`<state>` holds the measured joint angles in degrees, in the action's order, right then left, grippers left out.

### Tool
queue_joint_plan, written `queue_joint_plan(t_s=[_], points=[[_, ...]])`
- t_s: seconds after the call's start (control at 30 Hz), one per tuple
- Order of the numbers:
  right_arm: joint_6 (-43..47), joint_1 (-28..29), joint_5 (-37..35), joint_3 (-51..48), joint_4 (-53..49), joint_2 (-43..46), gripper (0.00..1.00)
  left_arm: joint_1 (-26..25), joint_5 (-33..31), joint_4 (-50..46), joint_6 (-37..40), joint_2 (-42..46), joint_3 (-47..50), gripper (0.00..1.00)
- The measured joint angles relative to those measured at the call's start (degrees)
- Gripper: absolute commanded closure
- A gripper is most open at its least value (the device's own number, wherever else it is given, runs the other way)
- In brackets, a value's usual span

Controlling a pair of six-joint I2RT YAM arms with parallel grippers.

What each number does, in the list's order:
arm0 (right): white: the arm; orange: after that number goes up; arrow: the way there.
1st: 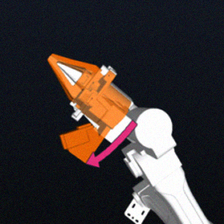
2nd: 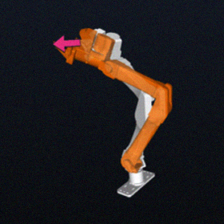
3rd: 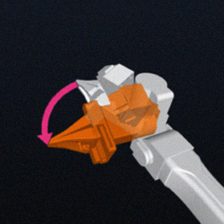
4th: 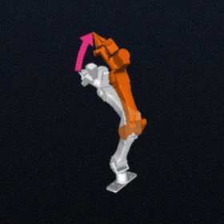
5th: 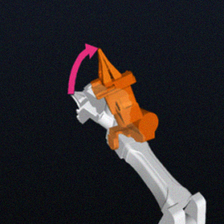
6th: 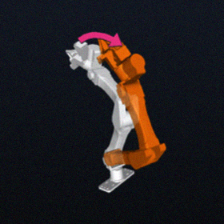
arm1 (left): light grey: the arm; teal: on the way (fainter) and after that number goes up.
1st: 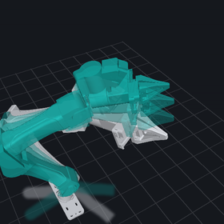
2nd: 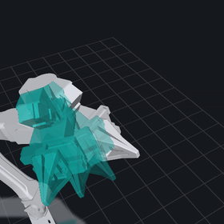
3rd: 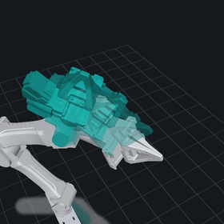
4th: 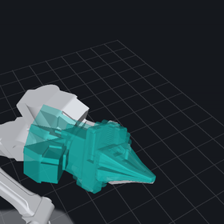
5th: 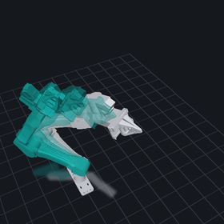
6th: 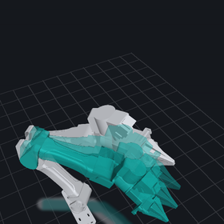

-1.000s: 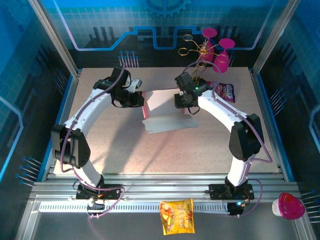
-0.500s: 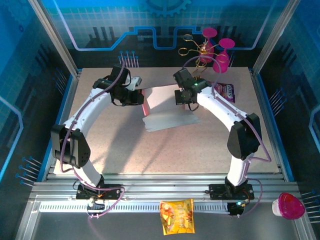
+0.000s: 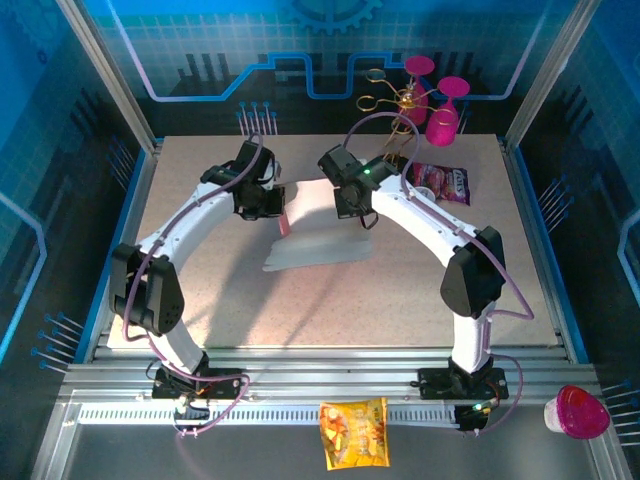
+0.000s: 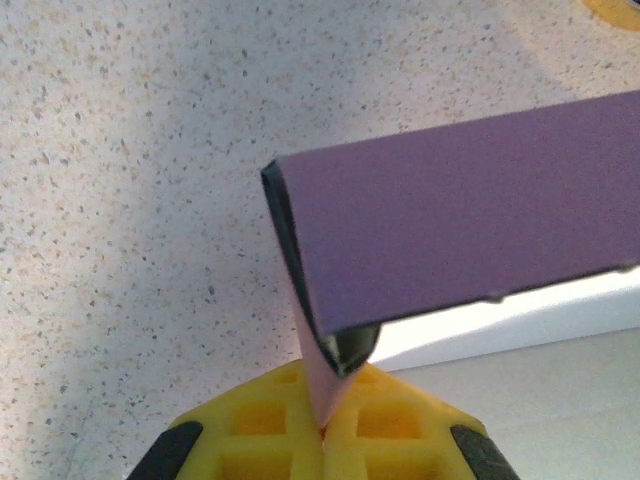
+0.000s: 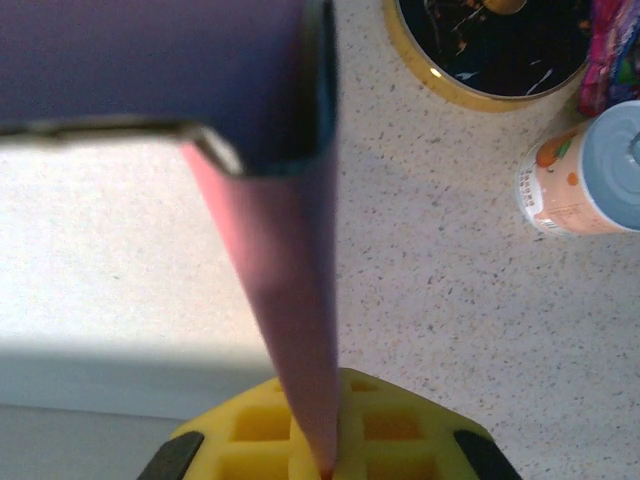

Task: Fold the paper box

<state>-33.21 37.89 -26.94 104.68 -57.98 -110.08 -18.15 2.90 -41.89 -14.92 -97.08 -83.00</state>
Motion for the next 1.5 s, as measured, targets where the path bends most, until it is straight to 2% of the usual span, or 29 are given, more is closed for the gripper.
queue_joint_plan(t_s=[0.2,0.53,0.63,1.03,1.17,1.5], points=[[1.29,-2.32,4.96,-1.22,0.55,-1.40,1.00,0.11,1.42,4.79,-1.73,-2.03,2.99,1.00],[2.40,-2.45,6.27,-14.71,12.70,-1.42,1.00,0.07,2.56,11.15,-4.37,-7.13,8.92,1.00],[2.86,-2.45,6.10,-16.48,14.99,-1.42,1.00,0.07,2.73,13.20,-5.03,-7.28,10.12,0.92],[3.63,-2.49,5.99,-16.63,15.61,-1.40,1.00,0.09,1.84,18.47,-7.28,-8.11,12.04,0.83],[3.67,-2.49,6.21,-16.61,15.65,-1.40,1.00,0.07,1.88,19.34,-7.72,-8.39,12.04,0.77],[3.67,-2.51,6.45,-16.61,15.69,-1.40,1.00,0.09,1.92,20.83,-8.26,-8.70,12.50,0.74]])
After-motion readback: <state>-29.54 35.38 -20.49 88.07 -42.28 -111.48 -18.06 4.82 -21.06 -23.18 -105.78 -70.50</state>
